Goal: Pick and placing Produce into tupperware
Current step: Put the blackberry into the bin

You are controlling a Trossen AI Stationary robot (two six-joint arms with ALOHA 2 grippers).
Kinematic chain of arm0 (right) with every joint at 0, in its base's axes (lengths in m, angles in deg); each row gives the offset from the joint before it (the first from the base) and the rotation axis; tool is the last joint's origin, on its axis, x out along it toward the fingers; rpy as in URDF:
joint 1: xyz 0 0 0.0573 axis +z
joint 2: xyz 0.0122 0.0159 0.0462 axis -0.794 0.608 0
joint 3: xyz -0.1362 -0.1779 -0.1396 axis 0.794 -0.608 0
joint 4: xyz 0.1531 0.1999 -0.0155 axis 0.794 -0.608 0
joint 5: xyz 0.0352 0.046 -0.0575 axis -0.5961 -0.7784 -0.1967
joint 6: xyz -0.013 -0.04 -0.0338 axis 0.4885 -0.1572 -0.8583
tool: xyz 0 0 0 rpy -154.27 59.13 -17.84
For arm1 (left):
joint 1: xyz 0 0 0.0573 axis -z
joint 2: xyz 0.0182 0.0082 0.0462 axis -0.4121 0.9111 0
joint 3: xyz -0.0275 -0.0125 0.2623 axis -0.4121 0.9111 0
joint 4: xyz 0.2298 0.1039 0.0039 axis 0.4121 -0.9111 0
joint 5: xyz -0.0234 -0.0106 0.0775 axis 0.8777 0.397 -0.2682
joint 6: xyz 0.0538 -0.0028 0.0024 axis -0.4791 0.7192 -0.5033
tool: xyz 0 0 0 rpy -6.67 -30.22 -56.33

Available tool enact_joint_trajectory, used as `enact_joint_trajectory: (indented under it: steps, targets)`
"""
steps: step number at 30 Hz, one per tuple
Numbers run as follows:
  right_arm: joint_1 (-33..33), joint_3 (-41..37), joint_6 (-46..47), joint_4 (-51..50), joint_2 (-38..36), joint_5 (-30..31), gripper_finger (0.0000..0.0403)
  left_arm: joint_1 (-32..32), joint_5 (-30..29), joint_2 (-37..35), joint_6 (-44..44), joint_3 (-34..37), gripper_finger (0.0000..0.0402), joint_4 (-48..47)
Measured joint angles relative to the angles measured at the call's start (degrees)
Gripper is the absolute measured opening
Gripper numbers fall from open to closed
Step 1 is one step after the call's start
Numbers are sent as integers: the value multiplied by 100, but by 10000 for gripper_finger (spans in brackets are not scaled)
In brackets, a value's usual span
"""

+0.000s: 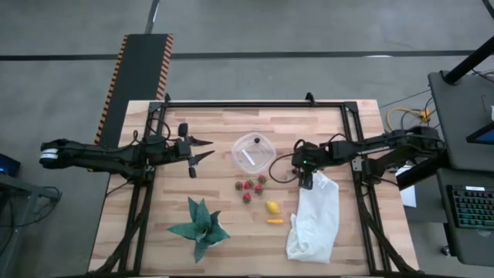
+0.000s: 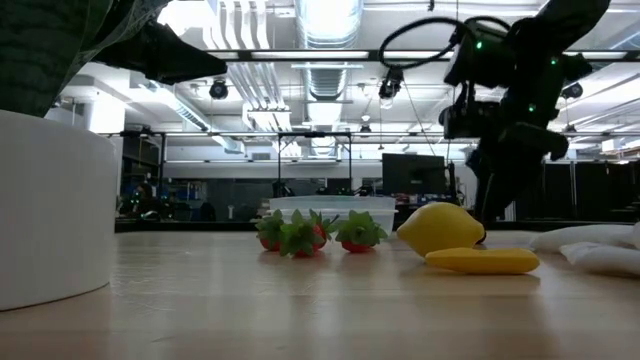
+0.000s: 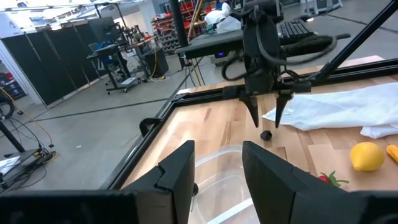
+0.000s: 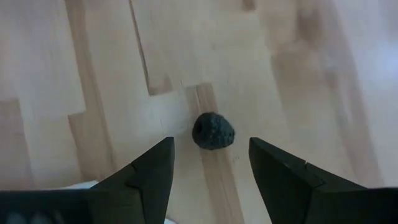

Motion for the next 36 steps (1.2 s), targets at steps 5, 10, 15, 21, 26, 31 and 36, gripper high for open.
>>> enact_joint_trajectory:
  steps: [5, 10, 15, 21, 26, 31, 36]
  targets:
    - [0, 44, 94, 102, 267, -2, 201, 0, 0, 1, 0, 2, 121, 0]
    - [0, 54, 113, 114, 340, 0, 201, 0, 0, 0, 0, 5, 121, -1]
    - [0, 54, 115, 151, 329, 0, 201, 0, -2, 0, 0, 8, 121, -1]
    - [0, 54, 105, 324, 329, 2, 201, 0, -2, 0, 0, 13, 121, -2]
    - [0, 54, 23, 363, 332, 2, 201, 0, -1, 1, 0, 13, 121, -2]
    - [0, 54, -81, 369, 332, 2, 201, 0, 0, 0, 0, 13, 121, -2]
    - [0, 54, -101, 372, 332, 2, 201, 0, -2, 2, 0, 15, 121, -2]
